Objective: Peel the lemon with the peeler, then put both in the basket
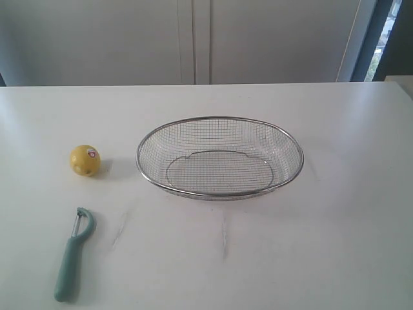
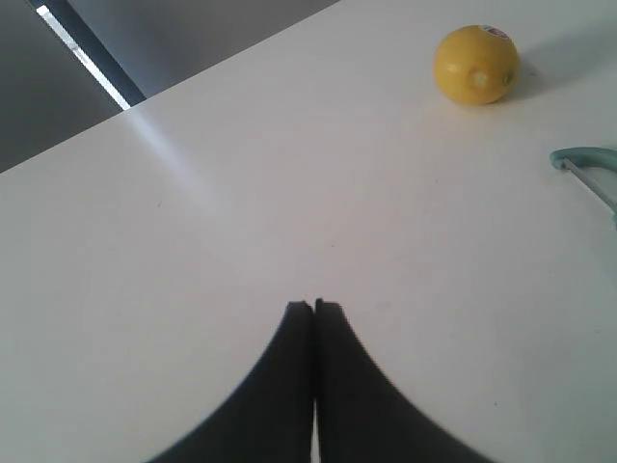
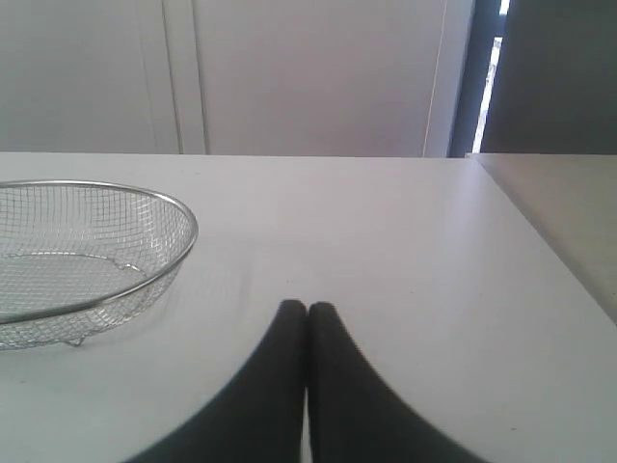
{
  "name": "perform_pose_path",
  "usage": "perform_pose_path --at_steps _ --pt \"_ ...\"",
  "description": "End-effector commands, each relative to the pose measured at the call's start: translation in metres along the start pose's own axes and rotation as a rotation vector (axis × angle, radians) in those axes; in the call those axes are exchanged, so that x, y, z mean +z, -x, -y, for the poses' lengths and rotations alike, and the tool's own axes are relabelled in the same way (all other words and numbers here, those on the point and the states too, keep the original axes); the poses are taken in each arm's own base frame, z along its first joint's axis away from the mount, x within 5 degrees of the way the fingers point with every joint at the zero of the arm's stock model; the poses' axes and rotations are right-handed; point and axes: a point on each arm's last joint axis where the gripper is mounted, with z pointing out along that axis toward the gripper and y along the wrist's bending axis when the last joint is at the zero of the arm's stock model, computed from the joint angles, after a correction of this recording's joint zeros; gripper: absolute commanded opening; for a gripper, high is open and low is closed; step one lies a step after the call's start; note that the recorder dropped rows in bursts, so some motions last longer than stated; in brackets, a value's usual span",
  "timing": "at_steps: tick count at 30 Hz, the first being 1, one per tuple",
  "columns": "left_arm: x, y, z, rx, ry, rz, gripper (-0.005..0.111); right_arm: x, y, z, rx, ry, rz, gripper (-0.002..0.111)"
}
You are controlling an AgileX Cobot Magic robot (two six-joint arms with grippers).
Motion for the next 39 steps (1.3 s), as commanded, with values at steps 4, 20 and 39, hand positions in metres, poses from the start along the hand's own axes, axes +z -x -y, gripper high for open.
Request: perform_pose_path --at_steps 4,20,39 --pt "0.000 0.000 0.000 -0.004 0.001 0.006 0.000 -0.001 0.009 0.000 -0.014 0.005 0.111 0.000" --pt "0.000 0.000 0.000 -0.004 0.001 0.006 0.000 -0.007 0.033 -0.002 0.106 0.042 0.386 0.000" --pt "0.000 0.000 0.000 -0.004 0.001 0.006 0.000 0.011 0.055 -0.003 0.274 0.010 -0.050 0.000"
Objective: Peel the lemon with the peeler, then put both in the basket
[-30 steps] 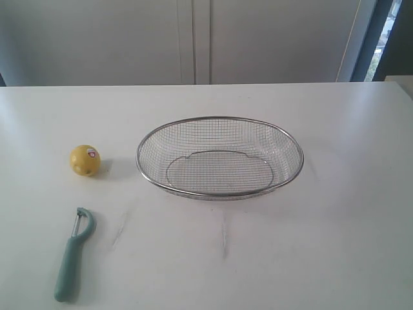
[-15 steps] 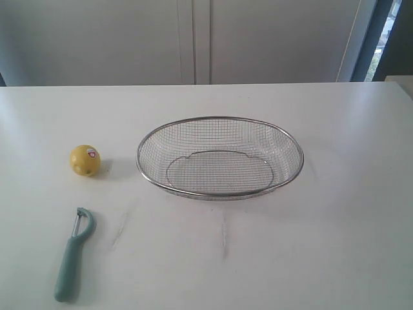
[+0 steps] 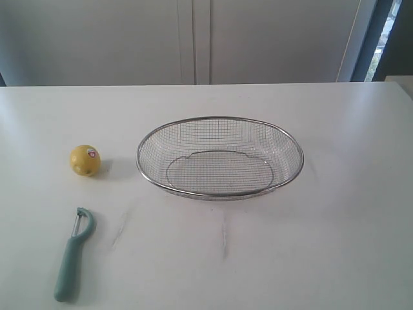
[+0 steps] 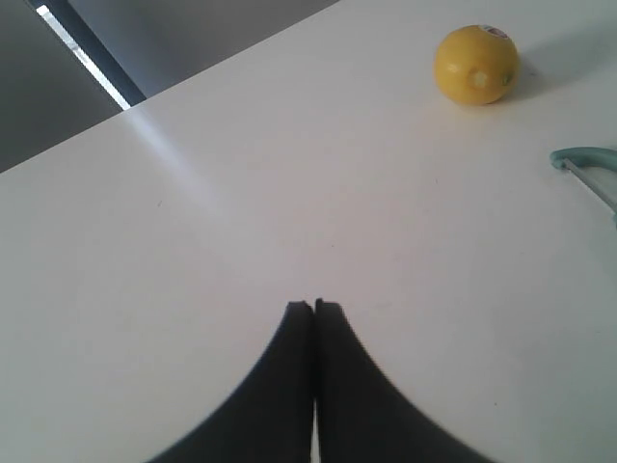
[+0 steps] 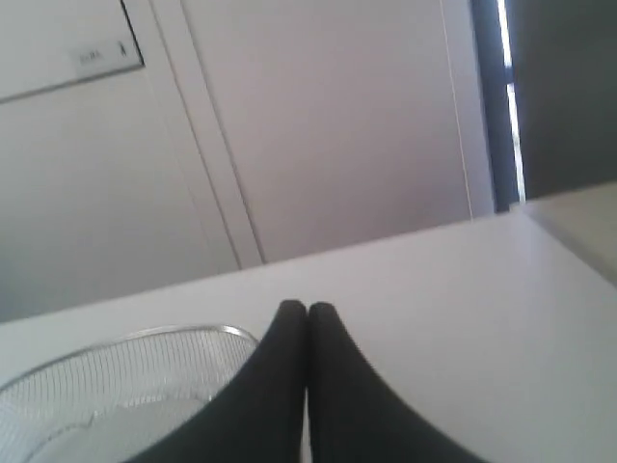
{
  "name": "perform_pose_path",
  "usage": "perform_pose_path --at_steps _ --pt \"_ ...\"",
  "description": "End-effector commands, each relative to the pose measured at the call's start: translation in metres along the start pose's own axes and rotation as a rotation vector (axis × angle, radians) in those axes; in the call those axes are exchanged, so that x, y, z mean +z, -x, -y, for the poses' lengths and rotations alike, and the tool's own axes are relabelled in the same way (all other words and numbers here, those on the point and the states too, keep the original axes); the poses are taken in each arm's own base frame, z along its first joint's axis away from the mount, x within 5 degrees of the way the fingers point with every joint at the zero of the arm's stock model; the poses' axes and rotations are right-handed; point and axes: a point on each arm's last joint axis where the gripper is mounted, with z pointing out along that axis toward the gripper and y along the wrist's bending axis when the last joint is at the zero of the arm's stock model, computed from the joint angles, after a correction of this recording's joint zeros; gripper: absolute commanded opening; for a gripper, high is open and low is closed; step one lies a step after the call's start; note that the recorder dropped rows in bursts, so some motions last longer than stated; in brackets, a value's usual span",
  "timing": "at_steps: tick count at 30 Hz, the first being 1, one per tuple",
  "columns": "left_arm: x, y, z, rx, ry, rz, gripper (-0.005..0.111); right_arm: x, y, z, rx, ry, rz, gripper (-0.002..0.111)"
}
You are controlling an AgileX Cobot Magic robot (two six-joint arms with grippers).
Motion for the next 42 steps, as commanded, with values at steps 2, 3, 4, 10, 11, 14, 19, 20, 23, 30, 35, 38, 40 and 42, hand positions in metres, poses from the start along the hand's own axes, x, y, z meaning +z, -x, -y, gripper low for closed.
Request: perform_pose_path --at_steps 2,3,4,10,11,14,19,20,23,30,35,38,40,42 --pt "0.000 0.000 0.000 -0.004 0.001 0.006 0.000 0.020 0.012 -0.004 0.006 -0.073 -0.280 0.000" --pt "0.000 0.000 0.000 -0.004 0.001 0.006 0.000 0.024 0.015 -0.006 0.002 -0.083 -0.321 0.000" --pt "0.000 0.000 0.000 -0.004 0.001 0.006 0.000 0.029 0.017 -0.006 -0.011 -0.096 -0.380 0.000" --pt "0.000 0.000 0.000 -0.004 0.001 0.006 0.000 0.057 0.026 -0.011 -0.093 -0.124 -0.682 0.000" --pt "0.000 0.000 0.000 -0.004 0.001 0.006 0.000 0.062 0.028 -0.013 -0.102 -0.114 -0.719 0.000" --pt "0.000 0.000 0.000 -0.004 0.001 0.006 0.000 0.075 0.035 -0.019 -0.139 -0.072 -0.798 0.000" --pt "0.000 0.000 0.000 -0.004 0.001 0.006 0.000 0.095 0.044 -0.032 -0.183 -0.011 -0.876 0.000" --pt "0.000 0.000 0.000 -0.004 0.001 0.006 0.000 0.099 0.046 -0.037 -0.192 0.009 -0.881 0.000" --pt "0.000 0.000 0.000 -0.004 0.001 0.006 0.000 0.109 0.051 -0.051 -0.224 0.070 -0.889 0.000" --pt "0.000 0.000 0.000 -0.004 0.001 0.006 0.000 0.131 0.047 -0.081 -0.342 0.093 -0.955 0.000" --pt "0.000 0.000 0.000 -0.004 0.001 0.006 0.000 0.146 0.034 -0.110 -0.489 0.073 -1.018 0.000" --pt "0.000 0.000 0.000 -0.004 0.001 0.006 0.000 0.153 0.025 -0.134 -0.537 0.116 -1.034 0.000" --pt "0.000 0.000 0.000 -0.004 0.001 0.006 0.000 0.157 0.019 -0.150 -0.565 0.155 -1.045 0.000" --pt "0.000 0.000 0.000 -0.004 0.001 0.006 0.000 0.162 0.012 -0.164 -0.587 0.183 -1.058 0.000"
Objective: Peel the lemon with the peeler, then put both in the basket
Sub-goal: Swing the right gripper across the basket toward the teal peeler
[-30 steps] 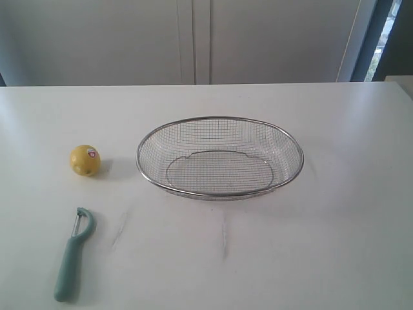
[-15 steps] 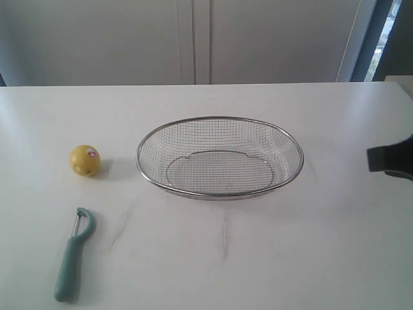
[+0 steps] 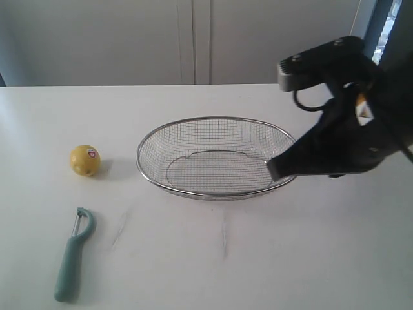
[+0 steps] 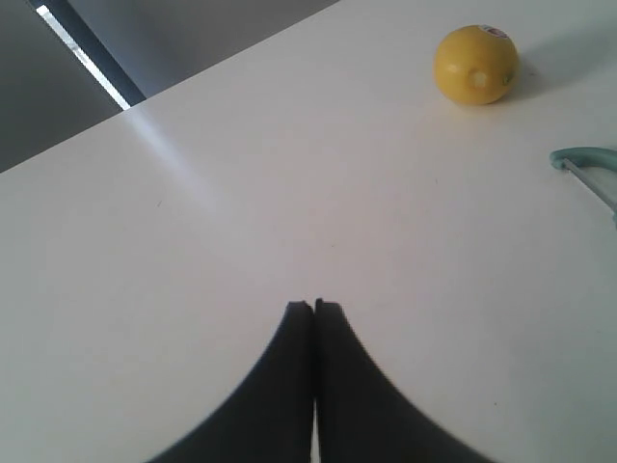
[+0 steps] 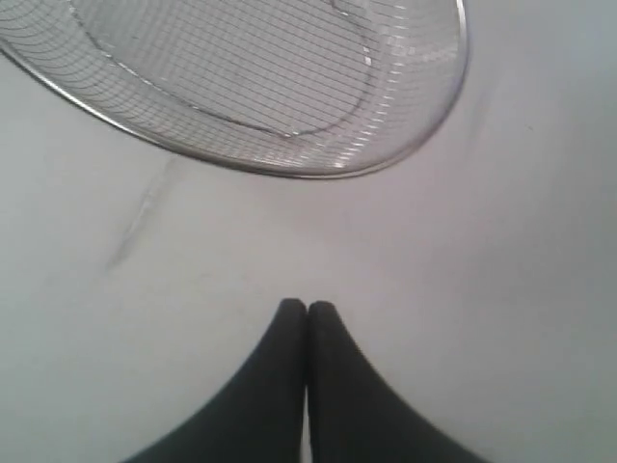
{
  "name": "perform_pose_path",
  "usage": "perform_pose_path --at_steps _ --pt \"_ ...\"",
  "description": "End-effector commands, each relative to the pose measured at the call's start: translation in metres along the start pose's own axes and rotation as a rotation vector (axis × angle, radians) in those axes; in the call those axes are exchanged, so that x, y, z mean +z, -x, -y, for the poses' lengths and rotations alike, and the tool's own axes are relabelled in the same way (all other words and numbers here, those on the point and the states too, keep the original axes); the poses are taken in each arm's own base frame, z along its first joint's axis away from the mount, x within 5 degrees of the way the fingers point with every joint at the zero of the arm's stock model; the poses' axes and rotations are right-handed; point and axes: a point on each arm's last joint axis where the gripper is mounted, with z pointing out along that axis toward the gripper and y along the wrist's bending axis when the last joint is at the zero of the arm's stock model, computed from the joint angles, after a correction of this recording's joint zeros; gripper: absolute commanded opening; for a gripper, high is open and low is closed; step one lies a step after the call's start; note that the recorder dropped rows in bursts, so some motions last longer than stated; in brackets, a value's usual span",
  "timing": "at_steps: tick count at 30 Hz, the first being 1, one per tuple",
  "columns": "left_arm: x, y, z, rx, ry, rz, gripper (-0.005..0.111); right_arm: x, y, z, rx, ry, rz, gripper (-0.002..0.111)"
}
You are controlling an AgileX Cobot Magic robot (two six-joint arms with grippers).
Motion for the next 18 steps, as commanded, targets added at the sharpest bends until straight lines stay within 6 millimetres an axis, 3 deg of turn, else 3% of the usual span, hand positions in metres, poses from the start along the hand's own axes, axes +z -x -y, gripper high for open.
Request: perform_pose_path --at_steps 1,8,18 --pt "0.000 0.000 0.000 -0.004 0.001 0.006 0.000 0.008 0.019 -0.028 -0.070 0.025 -0.003 0.000" --pt "0.000 0.000 0.000 -0.004 0.001 0.006 0.000 0.021 0.039 -0.081 -0.186 0.077 -0.034 0.000" --pt "0.000 0.000 0.000 -0.004 0.001 0.006 0.000 0.017 0.056 -0.161 -0.416 0.185 0.042 0.000"
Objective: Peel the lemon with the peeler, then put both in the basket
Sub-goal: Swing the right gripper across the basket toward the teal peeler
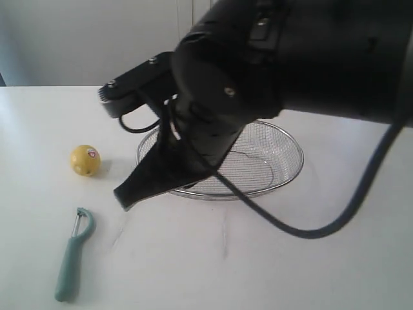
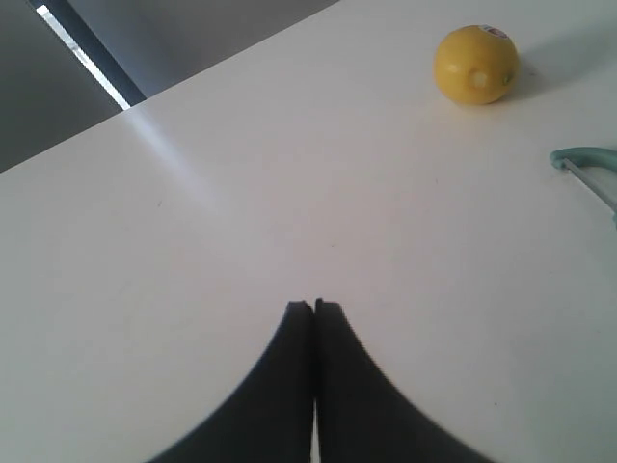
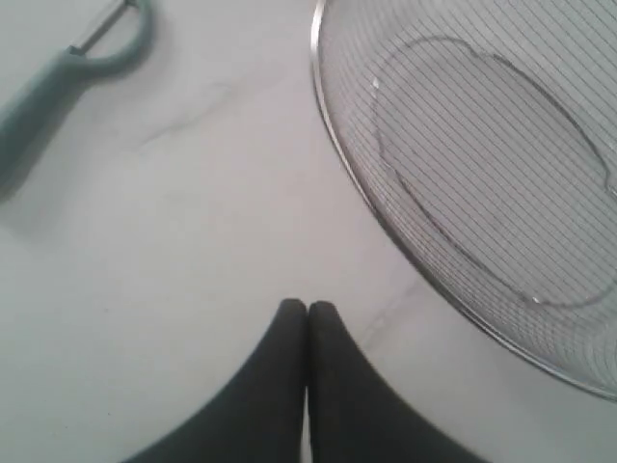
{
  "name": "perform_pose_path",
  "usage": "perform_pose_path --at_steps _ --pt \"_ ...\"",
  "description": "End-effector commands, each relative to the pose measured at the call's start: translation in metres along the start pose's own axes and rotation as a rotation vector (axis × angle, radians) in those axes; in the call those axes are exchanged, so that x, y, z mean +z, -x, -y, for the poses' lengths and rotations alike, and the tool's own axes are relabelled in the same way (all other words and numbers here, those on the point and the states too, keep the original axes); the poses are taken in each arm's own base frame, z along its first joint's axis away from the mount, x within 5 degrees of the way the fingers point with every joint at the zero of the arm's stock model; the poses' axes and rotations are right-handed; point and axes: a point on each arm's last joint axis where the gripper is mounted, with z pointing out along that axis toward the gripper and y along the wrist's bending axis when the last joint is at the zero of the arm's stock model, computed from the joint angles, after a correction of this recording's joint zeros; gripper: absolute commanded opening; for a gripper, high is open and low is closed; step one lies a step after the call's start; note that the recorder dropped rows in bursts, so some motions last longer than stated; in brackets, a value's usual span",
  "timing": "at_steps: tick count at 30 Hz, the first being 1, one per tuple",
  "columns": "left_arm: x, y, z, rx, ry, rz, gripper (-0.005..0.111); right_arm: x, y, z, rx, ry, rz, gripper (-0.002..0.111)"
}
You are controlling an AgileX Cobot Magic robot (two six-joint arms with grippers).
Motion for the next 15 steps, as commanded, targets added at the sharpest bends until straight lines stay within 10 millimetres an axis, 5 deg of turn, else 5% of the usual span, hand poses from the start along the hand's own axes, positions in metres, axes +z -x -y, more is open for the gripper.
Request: perform_pose_path --at_steps 1,15 --pt "0.000 0.000 0.000 -0.004 0.001 0.006 0.000 0.001 0.015 -0.032 -0.131 0.034 0.037 0.000" --pt "0.000 0.000 0.000 -0.004 0.001 0.006 0.000 0.028 0.056 -0.133 -0.291 0.121 0.099 0.000"
